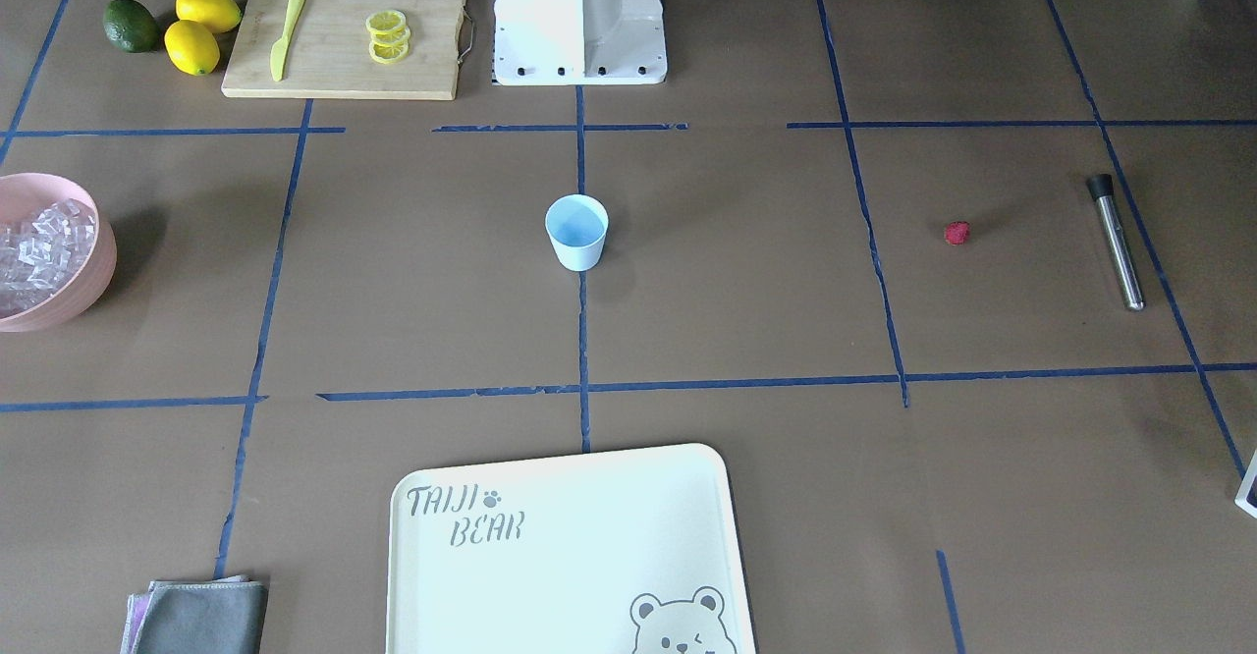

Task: Mash ice and strawberries in cup
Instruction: 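Lower the right gripper into the bowl and grasp another ice cube, then carry the ice cube with the right gripper over the cup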

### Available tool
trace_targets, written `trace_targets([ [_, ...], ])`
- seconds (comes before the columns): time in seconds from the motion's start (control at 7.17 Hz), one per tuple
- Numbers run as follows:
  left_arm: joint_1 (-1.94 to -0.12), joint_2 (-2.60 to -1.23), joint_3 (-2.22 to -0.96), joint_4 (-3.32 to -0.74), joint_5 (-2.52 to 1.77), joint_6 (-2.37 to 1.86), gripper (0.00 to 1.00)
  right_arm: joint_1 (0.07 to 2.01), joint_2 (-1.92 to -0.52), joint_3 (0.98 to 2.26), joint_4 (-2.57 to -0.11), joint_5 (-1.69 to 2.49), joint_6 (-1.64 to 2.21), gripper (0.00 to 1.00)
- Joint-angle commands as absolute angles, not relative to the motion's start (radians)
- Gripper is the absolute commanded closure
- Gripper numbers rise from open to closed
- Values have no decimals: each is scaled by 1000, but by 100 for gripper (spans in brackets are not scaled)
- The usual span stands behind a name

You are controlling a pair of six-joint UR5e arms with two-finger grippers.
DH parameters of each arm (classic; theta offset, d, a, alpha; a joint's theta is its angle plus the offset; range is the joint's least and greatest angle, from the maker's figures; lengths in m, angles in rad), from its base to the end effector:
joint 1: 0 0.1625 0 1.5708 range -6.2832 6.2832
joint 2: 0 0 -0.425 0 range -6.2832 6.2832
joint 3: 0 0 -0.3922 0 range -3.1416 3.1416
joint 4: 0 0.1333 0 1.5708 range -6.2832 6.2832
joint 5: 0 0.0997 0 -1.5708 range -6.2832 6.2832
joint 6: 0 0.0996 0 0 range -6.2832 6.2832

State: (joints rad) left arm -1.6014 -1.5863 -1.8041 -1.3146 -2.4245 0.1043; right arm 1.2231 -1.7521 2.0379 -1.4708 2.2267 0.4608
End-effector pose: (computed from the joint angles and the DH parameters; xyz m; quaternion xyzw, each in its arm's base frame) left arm -0.0731 -0.4839 0.5571 0.0245 0.4133 0.0320 0.9097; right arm -0.0755 -0.4212 0.5056 0.0425 -0.3620 -0.0091 0.9312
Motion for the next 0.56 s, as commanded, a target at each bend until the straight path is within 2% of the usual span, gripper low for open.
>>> trace_targets([
  [0.0,-1601,-1586,-1810,-1315,-2428,104,0,1145,-1528,2085,-1660,2223,506,100],
  [0.42,-1600,-1586,-1813,-1315,-2428,106,0,828,-1100,1976,-1775,2165,920,100],
])
